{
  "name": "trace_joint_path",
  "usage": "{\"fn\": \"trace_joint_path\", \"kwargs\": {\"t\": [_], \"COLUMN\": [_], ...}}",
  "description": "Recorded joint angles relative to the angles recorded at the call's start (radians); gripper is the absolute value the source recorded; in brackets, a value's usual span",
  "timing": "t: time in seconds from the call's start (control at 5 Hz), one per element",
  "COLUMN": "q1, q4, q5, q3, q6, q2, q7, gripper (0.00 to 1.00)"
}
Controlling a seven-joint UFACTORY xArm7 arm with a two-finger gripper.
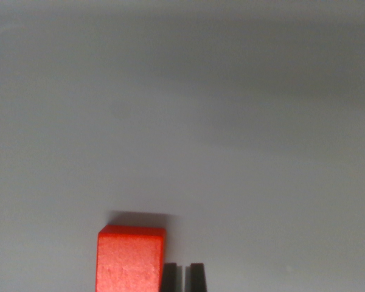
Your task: Reach red block
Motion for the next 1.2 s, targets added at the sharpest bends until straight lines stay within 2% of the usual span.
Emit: {"fn": "trace_joint_path", "kwargs": {"t": [0.2, 0.4, 0.6, 0.8, 1.0, 1.2], "q1": [0.0084, 0.0084, 0.0161, 0.0161, 0.0234, 0.0234], "q4": [-0.028, -0.028, -0.053, -0.053, -0.077, -0.077], "q5": [0.001, 0.001, 0.002, 0.002, 0.0028, 0.0028], "q3": [0.008, 0.008, 0.016, 0.016, 0.023, 0.023], "q6": [-0.044, -0.044, -0.084, -0.084, -0.121, -0.121], "q2": [0.022, 0.022, 0.043, 0.043, 0.062, 0.062], "q7": [0.002, 0.002, 0.005, 0.005, 0.007, 0.007], "gripper": [0.0, 0.0, 0.0, 0.0, 0.0, 0.0]}}
